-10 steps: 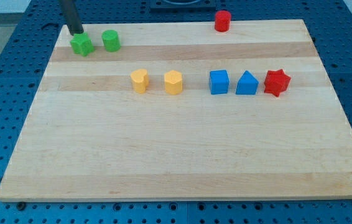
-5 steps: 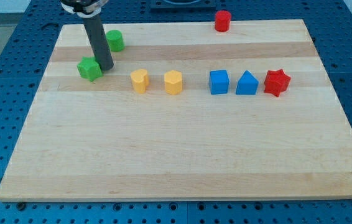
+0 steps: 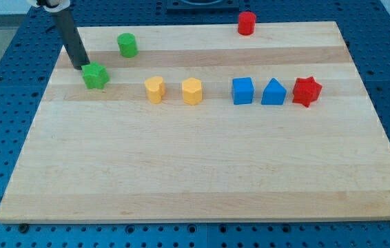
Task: Push green star left to the yellow heart
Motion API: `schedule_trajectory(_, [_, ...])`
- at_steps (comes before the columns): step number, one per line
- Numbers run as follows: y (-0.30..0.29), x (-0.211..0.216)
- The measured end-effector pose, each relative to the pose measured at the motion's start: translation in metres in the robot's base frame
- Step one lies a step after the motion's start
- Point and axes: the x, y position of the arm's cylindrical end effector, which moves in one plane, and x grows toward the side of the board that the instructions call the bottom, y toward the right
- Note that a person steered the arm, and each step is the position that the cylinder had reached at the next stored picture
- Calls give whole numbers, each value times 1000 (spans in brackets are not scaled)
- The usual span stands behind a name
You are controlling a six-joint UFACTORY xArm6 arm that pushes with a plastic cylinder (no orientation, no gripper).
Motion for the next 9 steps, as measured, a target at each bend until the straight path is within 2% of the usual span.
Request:
schedule_trajectory(1, [3,17])
schedule_trajectory(5, [42,22])
schedule_trajectory(7, [54,52])
schedule_trajectory(9, [77,43])
